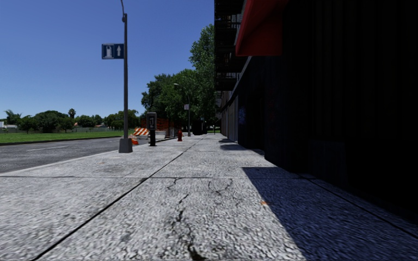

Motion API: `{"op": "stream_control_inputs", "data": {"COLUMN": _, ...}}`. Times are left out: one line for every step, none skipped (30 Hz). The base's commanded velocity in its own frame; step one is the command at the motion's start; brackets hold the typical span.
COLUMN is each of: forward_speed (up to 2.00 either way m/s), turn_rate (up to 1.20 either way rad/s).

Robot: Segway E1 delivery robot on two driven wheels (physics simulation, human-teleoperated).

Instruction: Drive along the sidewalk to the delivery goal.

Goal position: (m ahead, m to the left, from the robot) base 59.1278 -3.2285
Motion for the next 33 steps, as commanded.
{"op": "stream_control_inputs", "data": {"forward_speed": 1.93, "turn_rate": 0.0}}
{"op": "stream_control_inputs", "data": {"forward_speed": 1.93, "turn_rate": 0.0}}
{"op": "stream_control_inputs", "data": {"forward_speed": 1.93, "turn_rate": 0.0}}
{"op": "stream_control_inputs", "data": {"forward_speed": 1.93, "turn_rate": 0.0}}
{"op": "stream_control_inputs", "data": {"forward_speed": 1.93, "turn_rate": 0.0}}
{"op": "stream_control_inputs", "data": {"forward_speed": 1.93, "turn_rate": 0.0}}
{"op": "stream_control_inputs", "data": {"forward_speed": 1.93, "turn_rate": 0.0}}
{"op": "stream_control_inputs", "data": {"forward_speed": 1.93, "turn_rate": 0.0}}
{"op": "stream_control_inputs", "data": {"forward_speed": 1.93, "turn_rate": 0.0}}
{"op": "stream_control_inputs", "data": {"forward_speed": 1.93, "turn_rate": 0.0}}
{"op": "stream_control_inputs", "data": {"forward_speed": 1.93, "turn_rate": 0.0}}
{"op": "stream_control_inputs", "data": {"forward_speed": 1.93, "turn_rate": 0.0}}
{"op": "stream_control_inputs", "data": {"forward_speed": 1.93, "turn_rate": 0.0}}
{"op": "stream_control_inputs", "data": {"forward_speed": 1.93, "turn_rate": 0.0}}
{"op": "stream_control_inputs", "data": {"forward_speed": 1.93, "turn_rate": 0.0}}
{"op": "stream_control_inputs", "data": {"forward_speed": 1.93, "turn_rate": 0.0}}
{"op": "stream_control_inputs", "data": {"forward_speed": 1.93, "turn_rate": 0.0}}
{"op": "stream_control_inputs", "data": {"forward_speed": 1.93, "turn_rate": 0.0}}
{"op": "stream_control_inputs", "data": {"forward_speed": 1.93, "turn_rate": 0.0}}
{"op": "stream_control_inputs", "data": {"forward_speed": 1.93, "turn_rate": 0.0}}
{"op": "stream_control_inputs", "data": {"forward_speed": 1.93, "turn_rate": 0.0}}
{"op": "stream_control_inputs", "data": {"forward_speed": 1.93, "turn_rate": 0.0}}
{"op": "stream_control_inputs", "data": {"forward_speed": 1.93, "turn_rate": 0.0}}
{"op": "stream_control_inputs", "data": {"forward_speed": 1.93, "turn_rate": 0.0}}
{"op": "stream_control_inputs", "data": {"forward_speed": 1.93, "turn_rate": 0.0}}
{"op": "stream_control_inputs", "data": {"forward_speed": 1.93, "turn_rate": 0.0}}
{"op": "stream_control_inputs", "data": {"forward_speed": 1.93, "turn_rate": 0.0}}
{"op": "stream_control_inputs", "data": {"forward_speed": 1.93, "turn_rate": 0.0}}
{"op": "stream_control_inputs", "data": {"forward_speed": 1.93, "turn_rate": 0.0}}
{"op": "stream_control_inputs", "data": {"forward_speed": 1.93, "turn_rate": 0.0}}
{"op": "stream_control_inputs", "data": {"forward_speed": 1.93, "turn_rate": 0.0}}
{"op": "stream_control_inputs", "data": {"forward_speed": 1.93, "turn_rate": 0.0}}
{"op": "stream_control_inputs", "data": {"forward_speed": 1.93, "turn_rate": 0.0}}
